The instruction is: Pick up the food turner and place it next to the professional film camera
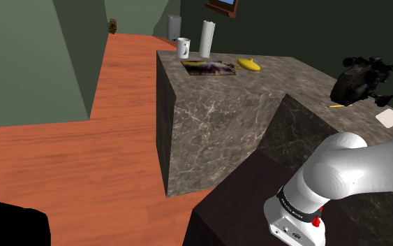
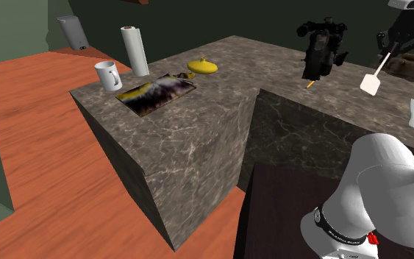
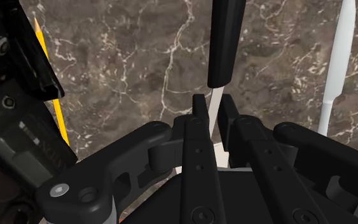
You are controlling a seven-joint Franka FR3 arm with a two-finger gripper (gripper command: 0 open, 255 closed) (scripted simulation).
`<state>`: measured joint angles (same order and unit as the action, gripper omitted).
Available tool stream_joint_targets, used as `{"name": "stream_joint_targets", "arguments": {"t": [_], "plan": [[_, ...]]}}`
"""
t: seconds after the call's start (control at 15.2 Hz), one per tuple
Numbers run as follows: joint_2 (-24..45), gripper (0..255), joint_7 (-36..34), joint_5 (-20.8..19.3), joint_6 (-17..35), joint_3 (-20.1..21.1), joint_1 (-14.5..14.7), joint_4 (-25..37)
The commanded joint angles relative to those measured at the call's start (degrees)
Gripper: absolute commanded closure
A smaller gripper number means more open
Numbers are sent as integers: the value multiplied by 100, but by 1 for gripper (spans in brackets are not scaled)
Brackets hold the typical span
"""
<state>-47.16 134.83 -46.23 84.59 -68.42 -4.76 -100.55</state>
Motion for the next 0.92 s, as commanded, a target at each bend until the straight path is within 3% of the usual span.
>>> {"name": "stream_joint_targets", "arguments": {"t": [0.0,0.86], "plan": [[-60,255,-33,-54,111,-40,-38,-148],[-389,255,-285,-439,827,-391,-216,-1047]]}}
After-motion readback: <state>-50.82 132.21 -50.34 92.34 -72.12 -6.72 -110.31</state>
